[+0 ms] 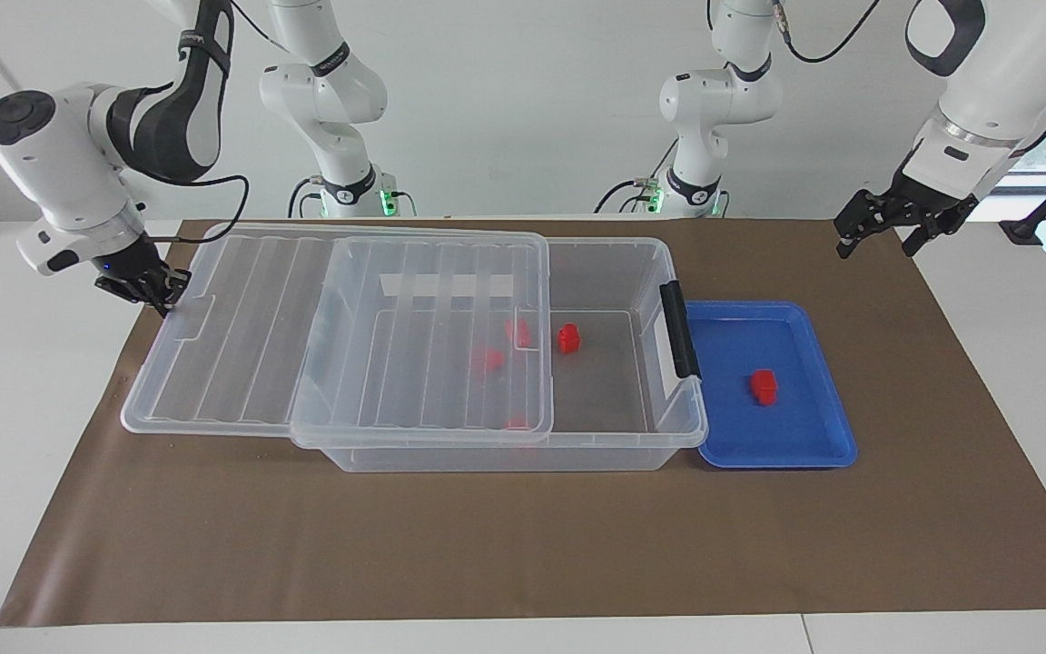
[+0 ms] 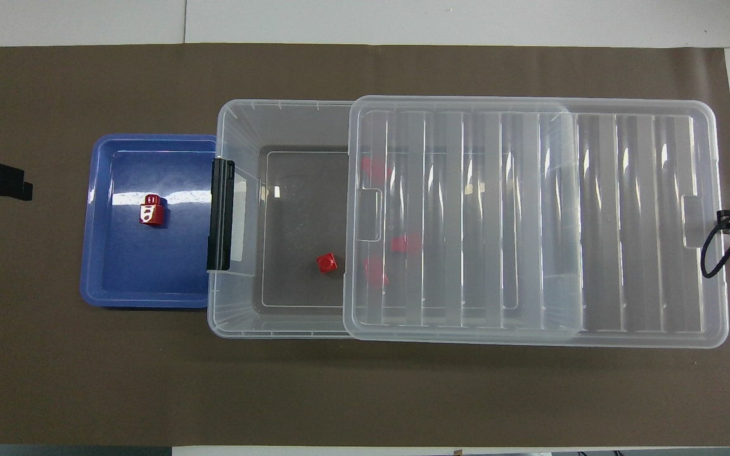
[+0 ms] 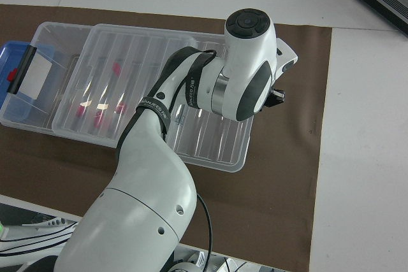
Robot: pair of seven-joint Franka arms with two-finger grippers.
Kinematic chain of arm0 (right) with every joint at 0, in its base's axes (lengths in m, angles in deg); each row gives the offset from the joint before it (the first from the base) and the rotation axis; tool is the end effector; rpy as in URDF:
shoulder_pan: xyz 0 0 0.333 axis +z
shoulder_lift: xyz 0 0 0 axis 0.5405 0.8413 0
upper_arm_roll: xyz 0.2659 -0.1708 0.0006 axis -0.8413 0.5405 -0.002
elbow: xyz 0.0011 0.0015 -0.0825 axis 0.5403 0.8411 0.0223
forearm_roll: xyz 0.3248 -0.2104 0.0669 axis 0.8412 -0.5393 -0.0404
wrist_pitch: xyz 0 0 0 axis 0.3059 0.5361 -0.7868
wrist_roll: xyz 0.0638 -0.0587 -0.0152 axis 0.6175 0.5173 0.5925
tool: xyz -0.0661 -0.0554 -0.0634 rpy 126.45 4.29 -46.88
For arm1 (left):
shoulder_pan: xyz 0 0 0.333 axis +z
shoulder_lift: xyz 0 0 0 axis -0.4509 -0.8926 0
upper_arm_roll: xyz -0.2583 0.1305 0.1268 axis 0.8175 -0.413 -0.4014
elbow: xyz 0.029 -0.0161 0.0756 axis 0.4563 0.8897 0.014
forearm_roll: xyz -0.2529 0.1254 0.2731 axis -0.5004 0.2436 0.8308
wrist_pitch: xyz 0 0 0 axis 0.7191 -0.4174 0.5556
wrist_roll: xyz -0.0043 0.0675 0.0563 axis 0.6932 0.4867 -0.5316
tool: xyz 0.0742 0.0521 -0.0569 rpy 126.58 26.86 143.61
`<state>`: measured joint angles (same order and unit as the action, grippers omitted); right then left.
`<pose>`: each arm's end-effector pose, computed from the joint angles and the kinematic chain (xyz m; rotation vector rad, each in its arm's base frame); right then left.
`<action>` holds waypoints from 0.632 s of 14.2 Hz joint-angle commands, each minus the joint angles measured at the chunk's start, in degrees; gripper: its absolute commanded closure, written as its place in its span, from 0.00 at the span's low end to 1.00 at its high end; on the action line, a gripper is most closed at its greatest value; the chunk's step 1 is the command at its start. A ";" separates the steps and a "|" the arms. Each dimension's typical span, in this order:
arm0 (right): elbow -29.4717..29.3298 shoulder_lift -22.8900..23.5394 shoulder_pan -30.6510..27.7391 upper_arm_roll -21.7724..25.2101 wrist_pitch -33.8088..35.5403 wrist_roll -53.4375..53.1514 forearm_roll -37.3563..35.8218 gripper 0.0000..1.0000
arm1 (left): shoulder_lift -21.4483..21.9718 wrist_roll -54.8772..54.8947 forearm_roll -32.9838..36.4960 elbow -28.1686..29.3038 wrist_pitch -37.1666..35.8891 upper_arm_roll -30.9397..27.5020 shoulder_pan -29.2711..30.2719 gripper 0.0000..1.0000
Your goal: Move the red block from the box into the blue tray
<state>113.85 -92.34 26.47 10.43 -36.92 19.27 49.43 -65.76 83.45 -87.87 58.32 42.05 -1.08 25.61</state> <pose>0.5220 -0.1488 0.4663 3.0867 -0.0439 -0.0050 0.5511 -0.0093 0.6231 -3.1387 0.0872 0.0077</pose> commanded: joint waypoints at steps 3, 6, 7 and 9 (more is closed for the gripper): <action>0.97 -0.62 -0.08 -1.86 -0.46 -3.51 0.02 1.00 | 1.44 0.78 -0.01 1.88 -1.22 0.29 -0.21 0.00; 0.97 -0.62 -0.08 -3.35 -0.37 -5.26 0.29 1.00 | 2.85 1.14 -0.01 4.26 -0.25 0.29 -0.39 0.00; 0.97 -0.62 -0.08 -4.05 -0.28 -6.06 0.29 1.00 | 2.86 1.22 -0.36 4.26 0.36 0.29 -0.39 0.00; 0.97 -0.62 -0.08 -4.67 -0.28 -7.46 0.29 1.00 | 2.77 1.31 -1.07 4.17 0.72 0.29 -0.47 0.00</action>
<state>113.94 -92.34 26.51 6.66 -36.92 13.80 49.50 -64.89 83.88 -88.23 60.31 41.58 -0.64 25.53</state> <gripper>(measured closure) 0.991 0.000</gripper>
